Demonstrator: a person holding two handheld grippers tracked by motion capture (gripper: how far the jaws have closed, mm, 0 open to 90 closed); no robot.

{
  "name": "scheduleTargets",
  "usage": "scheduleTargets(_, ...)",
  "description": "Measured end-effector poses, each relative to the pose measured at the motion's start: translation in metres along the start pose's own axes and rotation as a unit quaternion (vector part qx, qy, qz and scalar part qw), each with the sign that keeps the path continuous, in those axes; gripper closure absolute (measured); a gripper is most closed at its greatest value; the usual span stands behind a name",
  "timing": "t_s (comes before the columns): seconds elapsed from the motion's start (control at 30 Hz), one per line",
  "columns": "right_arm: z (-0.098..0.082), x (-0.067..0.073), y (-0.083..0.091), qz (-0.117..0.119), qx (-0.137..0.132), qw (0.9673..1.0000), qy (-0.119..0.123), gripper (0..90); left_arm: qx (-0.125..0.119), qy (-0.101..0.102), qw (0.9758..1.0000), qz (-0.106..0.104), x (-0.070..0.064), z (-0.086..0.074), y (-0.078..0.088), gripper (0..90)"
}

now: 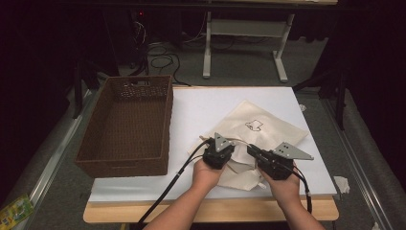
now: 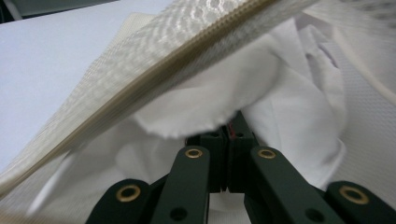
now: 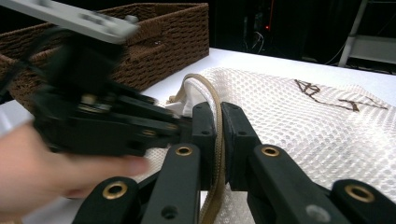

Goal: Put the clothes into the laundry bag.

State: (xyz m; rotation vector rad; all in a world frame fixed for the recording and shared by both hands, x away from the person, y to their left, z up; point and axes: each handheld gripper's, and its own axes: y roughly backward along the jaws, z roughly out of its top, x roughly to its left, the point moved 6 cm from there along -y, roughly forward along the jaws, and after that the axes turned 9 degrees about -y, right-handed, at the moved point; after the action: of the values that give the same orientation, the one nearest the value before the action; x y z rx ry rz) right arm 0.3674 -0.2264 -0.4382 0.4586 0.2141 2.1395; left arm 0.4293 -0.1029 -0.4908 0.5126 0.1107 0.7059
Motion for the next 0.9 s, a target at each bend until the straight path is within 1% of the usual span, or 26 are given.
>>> scheduleTargets(0.03,0.0,-0.001,0.0,-0.001,0.0,1.0,-0.001,85.4,0.003,0.001,1.0,0.001,-0.001,0.0,-0.006,88.8)
scheduleTargets(0.1,-0.001,-0.002,0.0,-0.002,-0.001,1.0,-0.003,85.4,0.012,0.01,0.9999,0.002,-0.002,-0.002,-0.019,88.3)
scheduleTargets(0.13,-0.001,-0.002,0.0,-0.002,-0.001,1.0,-0.003,85.4,0.017,0.022,0.9996,-0.001,-0.002,-0.004,-0.024,88.3)
scheduleTargets(0.17,-0.001,-0.003,0.001,-0.004,-0.001,1.0,-0.005,85.4,0.017,0.033,0.9993,-0.003,-0.001,-0.005,-0.028,88.0)
scheduleTargets(0.2,-0.001,-0.004,0.001,-0.004,-0.001,1.0,-0.004,85.4,0.02,0.037,0.9991,-0.002,-0.001,-0.005,-0.029,87.5)
scheduleTargets(0.23,-0.001,-0.004,0.001,-0.004,0.0,1.0,-0.007,85.4,0.019,0.036,0.9991,-0.003,-0.001,-0.005,-0.029,86.8)
scheduleTargets(0.27,-0.001,-0.005,0.001,-0.004,0.001,1.0,-0.006,85.4,0.018,0.036,0.9992,-0.004,0.0,-0.004,-0.027,83.3)
scheduleTargets(0.33,-0.001,-0.005,0.0,-0.004,0.001,1.0,-0.004,85.4,0.017,0.038,0.9991,-0.012,0.001,-0.005,-0.022,77.5)
scheduleTargets(0.37,-0.002,-0.005,0.0,-0.004,0.003,1.0,-0.006,85.4,0.016,0.039,0.999,-0.016,0.001,-0.006,-0.018,68.2)
scheduleTargets(0.4,-0.002,-0.005,0.0,-0.004,0.003,1.0,-0.006,85.4,0.015,0.038,0.999,-0.018,0.002,-0.007,-0.014,68.2)
scheduleTargets(0.5,-0.001,-0.004,0.0,-0.004,0.001,1.0,-0.004,85.4,0.008,0.035,0.9992,-0.015,0.005,-0.01,0.003,54.1)
scheduleTargets(0.6,-0.001,-0.003,0.0,-0.002,0.001,1.0,-0.002,85.4,0.004,0.028,0.9996,-0.006,0.009,-0.015,0.019,44.1)
scheduleTargets(0.7,-0.001,-0.002,-0.001,-0.004,0.002,1.0,-0.001,85.4,0.004,0.03,0.9995,-0.006,0.011,-0.019,0.031,38.3)
scheduleTargets(0.8,-0.001,0.0,0.0,-0.005,0.002,1.0,0.003,85.4,-0.005,0.031,0.9995,-0.009,0.012,-0.019,0.043,38.4)
scheduleTargets(0.87,-0.002,0.0,0.0,-0.006,0.003,1.0,0.0,85.4,-0.006,0.032,0.9993,-0.017,0.011,-0.02,0.049,38.6)
scheduleTargets(0.9,-0.002,-0.001,-0.001,-0.006,0.002,1.0,0.0,85.4,-0.005,0.032,0.9992,-0.025,0.009,-0.021,0.052,38.6)
